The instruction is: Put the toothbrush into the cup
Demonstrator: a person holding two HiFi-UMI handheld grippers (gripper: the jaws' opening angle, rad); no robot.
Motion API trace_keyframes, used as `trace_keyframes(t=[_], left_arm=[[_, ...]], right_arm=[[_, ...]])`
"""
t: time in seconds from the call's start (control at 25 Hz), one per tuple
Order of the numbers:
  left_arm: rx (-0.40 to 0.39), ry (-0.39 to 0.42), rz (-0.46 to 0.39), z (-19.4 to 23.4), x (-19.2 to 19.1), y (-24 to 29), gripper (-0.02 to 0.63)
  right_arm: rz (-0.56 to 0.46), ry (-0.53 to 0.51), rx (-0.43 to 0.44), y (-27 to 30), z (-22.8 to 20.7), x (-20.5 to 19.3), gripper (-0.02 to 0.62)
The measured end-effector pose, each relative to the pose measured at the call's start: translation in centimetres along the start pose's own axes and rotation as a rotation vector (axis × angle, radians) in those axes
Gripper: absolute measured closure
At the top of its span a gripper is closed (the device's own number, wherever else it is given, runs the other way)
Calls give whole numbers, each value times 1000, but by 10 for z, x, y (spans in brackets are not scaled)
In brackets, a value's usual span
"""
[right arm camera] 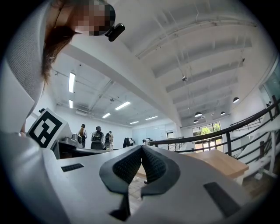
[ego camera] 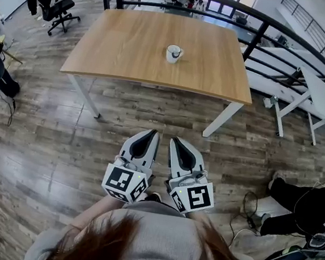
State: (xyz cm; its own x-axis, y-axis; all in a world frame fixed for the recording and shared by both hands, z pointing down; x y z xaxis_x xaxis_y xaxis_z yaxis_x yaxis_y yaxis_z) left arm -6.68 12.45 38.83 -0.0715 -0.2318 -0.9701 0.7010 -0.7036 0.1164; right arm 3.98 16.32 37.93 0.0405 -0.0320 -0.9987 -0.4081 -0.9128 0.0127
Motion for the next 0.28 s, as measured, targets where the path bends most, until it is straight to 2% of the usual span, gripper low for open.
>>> trace_keyframes(t=[0.28], left_arm=[[-9,-10,0,-2,5,0,598]], right_arm=[[7,-4,-6,-1,1,4,581]])
Point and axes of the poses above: the fingertips, and each gripper's own axes: y forward along the fingers, z to its left, x out of its top, the point moved 6 cm from there along -y, backward along the fingers, and after that the axes turned 8 degrees about z, right-handed, at the moved point
